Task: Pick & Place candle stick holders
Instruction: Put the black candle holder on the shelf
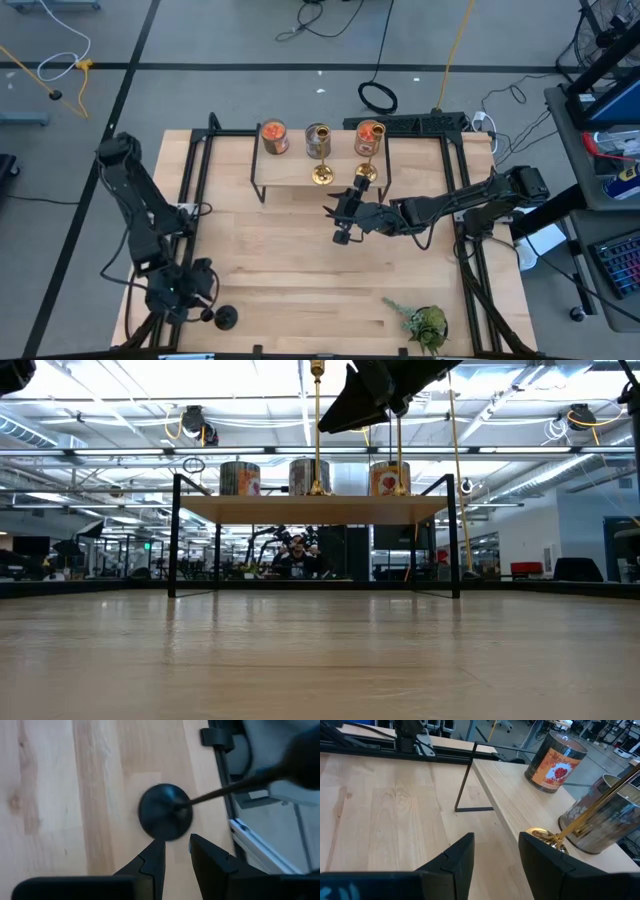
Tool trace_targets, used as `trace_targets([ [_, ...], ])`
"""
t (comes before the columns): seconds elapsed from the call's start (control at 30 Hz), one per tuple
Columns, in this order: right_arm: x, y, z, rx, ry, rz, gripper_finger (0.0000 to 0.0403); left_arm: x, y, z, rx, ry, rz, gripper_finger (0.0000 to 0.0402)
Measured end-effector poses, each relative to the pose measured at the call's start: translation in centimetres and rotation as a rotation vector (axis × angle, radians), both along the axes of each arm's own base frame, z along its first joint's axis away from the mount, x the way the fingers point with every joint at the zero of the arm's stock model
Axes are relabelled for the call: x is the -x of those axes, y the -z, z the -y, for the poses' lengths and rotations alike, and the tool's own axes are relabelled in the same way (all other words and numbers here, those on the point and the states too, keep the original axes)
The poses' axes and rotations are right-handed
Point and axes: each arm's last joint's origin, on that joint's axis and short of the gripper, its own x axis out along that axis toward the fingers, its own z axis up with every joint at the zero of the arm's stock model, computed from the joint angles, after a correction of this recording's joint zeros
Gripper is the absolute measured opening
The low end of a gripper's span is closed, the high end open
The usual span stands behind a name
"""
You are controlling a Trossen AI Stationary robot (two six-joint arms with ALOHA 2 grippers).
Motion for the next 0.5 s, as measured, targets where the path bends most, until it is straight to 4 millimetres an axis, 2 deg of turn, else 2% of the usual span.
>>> trace_targets([
  [0.27,0.0,0.0,0.0,0.013,-0.006,-0.005,0.0153,0.1,1.8,-0.5,-0.024,0.013,0.081,0.0092],
  [0.5,0.0,0.0,0.0,0.012,-0.006,-0.004,0.0153,0.0,1.9,-0.6,0.030,-0.128,0.024,0.0093],
])
